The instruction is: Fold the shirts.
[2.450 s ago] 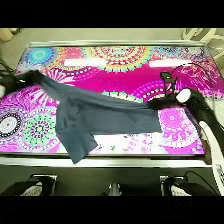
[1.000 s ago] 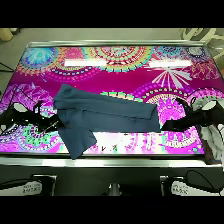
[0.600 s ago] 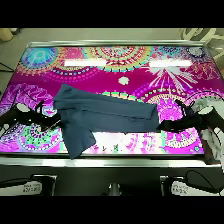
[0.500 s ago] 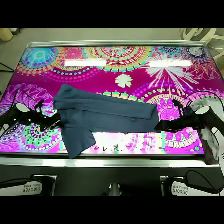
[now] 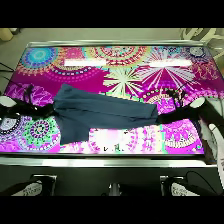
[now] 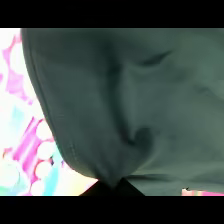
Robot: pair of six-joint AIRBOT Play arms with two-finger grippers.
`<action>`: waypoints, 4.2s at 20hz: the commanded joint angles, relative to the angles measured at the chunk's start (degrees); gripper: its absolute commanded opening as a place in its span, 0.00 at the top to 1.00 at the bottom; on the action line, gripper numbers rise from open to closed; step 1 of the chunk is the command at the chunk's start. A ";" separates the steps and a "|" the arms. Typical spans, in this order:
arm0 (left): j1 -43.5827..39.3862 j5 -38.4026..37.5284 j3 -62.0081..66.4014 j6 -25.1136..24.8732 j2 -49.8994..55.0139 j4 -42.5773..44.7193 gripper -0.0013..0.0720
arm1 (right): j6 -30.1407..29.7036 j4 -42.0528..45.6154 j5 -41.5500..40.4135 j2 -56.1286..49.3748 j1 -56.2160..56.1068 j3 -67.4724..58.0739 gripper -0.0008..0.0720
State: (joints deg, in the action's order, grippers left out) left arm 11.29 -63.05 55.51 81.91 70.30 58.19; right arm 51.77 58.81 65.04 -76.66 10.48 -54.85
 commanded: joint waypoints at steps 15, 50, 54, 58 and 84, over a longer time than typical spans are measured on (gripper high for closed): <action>0.04 21.94 48.63 7.32 -37.62 2.43 0.95 | 7.93 21.38 -12.85 45.55 0.07 -41.51 0.96; -7.23 21.16 35.36 -10.67 28.70 -2.64 0.95 | 3.48 9.46 -26.62 -15.39 -5.22 -23.28 0.96; -3.19 -5.20 36.96 -8.92 27.02 0.59 0.95 | 3.72 12.07 -8.46 -12.07 -4.63 -23.15 0.96; -3.28 -12.59 28.02 -2.69 27.12 7.87 0.95 | 3.91 12.87 -1.33 -16.11 -4.63 -19.61 0.96; 5.03 -9.46 -22.05 -6.03 -2.01 1.22 0.36 | 2.43 15.34 12.96 2.49 3.23 3.56 0.40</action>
State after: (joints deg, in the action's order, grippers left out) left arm 16.23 -75.64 36.62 76.27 69.14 63.00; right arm 54.52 74.15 78.48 -74.83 13.69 -52.25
